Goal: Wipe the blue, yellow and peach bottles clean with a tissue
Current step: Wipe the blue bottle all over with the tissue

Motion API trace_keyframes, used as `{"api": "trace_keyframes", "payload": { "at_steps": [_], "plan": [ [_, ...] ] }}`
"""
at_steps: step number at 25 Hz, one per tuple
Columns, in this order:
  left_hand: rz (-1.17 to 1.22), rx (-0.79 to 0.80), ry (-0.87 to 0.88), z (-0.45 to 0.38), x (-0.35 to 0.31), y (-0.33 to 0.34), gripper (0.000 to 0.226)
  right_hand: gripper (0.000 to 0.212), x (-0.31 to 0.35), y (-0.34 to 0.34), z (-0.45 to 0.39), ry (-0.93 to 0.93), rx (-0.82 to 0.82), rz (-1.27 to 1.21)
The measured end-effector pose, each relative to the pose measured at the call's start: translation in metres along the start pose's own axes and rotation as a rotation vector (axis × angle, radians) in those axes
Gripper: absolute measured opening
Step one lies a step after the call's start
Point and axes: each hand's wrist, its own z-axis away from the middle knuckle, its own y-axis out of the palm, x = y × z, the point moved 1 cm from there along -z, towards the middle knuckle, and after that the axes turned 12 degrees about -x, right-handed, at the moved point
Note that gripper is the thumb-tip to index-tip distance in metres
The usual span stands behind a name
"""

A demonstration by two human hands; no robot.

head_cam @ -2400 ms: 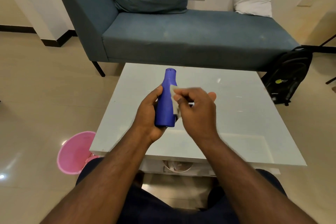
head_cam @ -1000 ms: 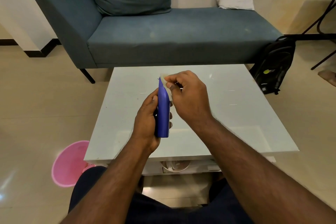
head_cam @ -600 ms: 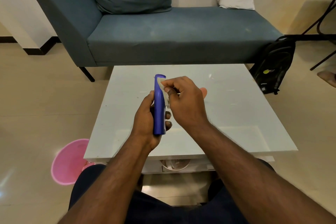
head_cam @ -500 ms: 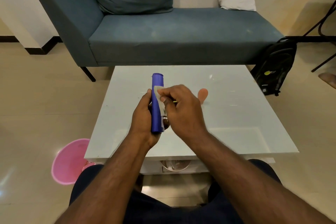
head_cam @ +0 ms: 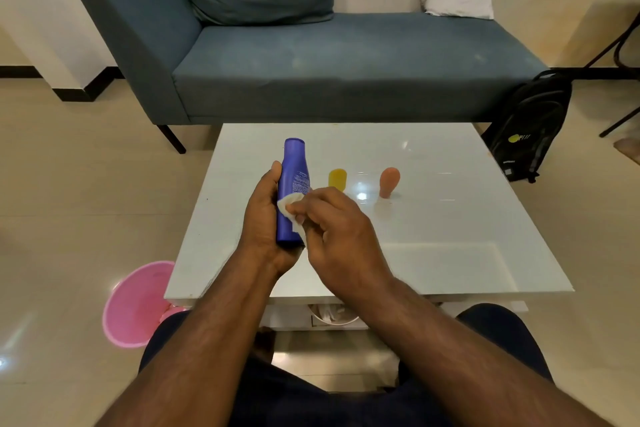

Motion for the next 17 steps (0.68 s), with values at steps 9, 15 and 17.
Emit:
{"api": "trace_keyframes", "payload": {
  "at_steps": [9,15,17],
  "plan": [
    [0.01,-0.06,-0.089,0.004,0.003,0.003,0.055,0.029,-0.004,0.004,-0.01,0.048,0.014,0.019],
    [0.05,-0.241,-0.119,-0.008,0.001,-0.003,0.056,0.022,-0.015,0.002,-0.009,0.121,0.037,0.041],
    [0.07,-0.257,-0.157,-0.009,0.0,-0.002,0.053,0.02,-0.015,0.003,-0.004,0.081,-0.013,0.011]
  ]
}}
